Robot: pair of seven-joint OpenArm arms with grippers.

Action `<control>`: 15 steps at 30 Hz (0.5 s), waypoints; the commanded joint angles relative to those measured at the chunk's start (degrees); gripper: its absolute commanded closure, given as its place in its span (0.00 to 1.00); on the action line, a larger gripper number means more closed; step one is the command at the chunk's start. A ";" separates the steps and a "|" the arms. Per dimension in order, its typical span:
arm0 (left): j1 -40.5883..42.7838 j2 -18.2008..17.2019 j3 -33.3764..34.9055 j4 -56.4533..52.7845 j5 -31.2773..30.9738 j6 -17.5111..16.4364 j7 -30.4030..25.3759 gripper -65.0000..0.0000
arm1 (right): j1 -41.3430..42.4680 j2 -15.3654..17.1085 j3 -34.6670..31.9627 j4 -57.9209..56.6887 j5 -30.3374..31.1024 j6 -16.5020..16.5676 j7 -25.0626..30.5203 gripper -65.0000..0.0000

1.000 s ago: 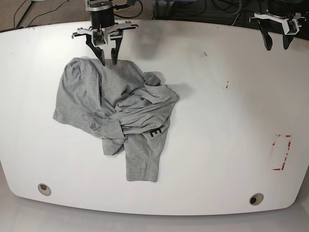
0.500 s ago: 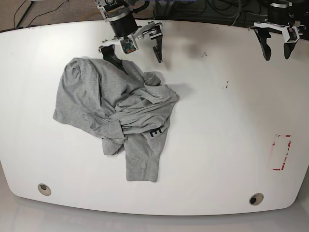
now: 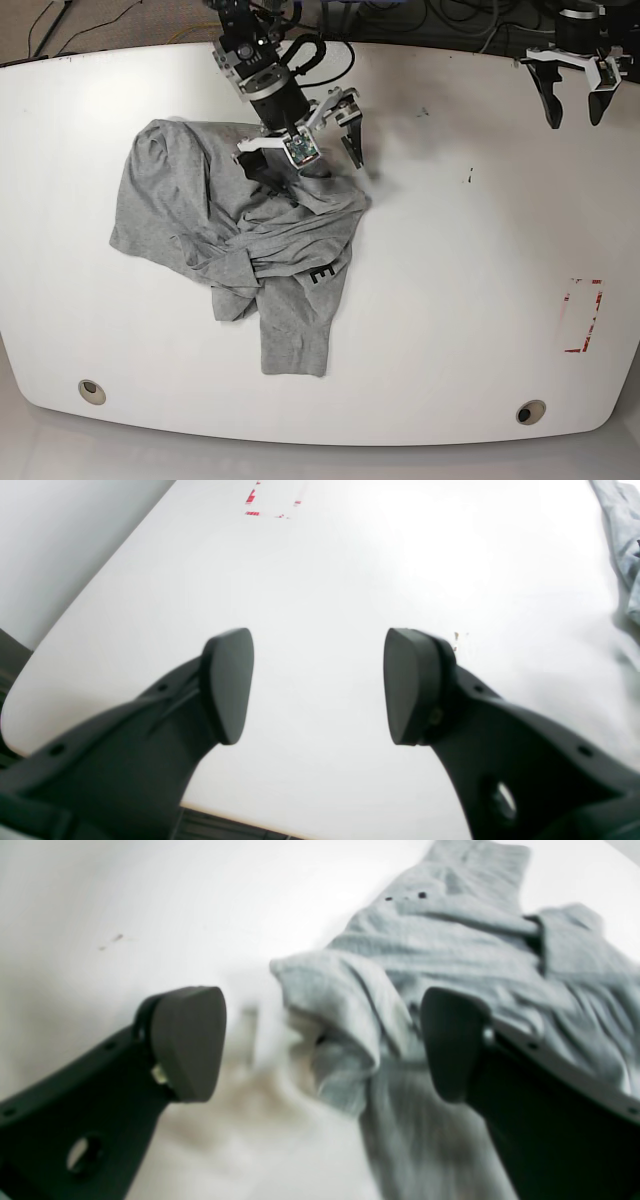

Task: Layout the t-shirt on the table in an organized manner, then fold the t-shirt properly
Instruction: 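Move the right gripper down onto the grey t-shirt heap and pinch fabric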

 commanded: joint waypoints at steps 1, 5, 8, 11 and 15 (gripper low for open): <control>0.76 -0.55 0.17 0.79 -0.18 0.27 -1.65 0.40 | 2.30 -0.18 -1.40 -1.19 -1.84 -0.33 0.68 0.09; 0.76 -0.55 0.17 0.79 -0.18 0.27 -1.65 0.40 | 4.67 -0.18 -3.60 -4.18 -5.36 -0.42 0.76 0.09; 0.76 -0.55 0.17 0.79 -0.18 0.27 -1.65 0.40 | 5.73 -0.27 -5.01 -6.20 -7.91 -0.42 0.76 0.09; 0.76 -0.55 0.17 0.79 -0.18 0.27 -1.65 0.40 | 6.17 -0.35 -5.53 -7.87 -9.23 -0.42 1.03 0.10; 0.76 -0.55 0.17 0.71 -0.18 0.27 -1.65 0.40 | 7.66 -0.35 -5.45 -9.63 -9.40 -0.42 1.12 0.16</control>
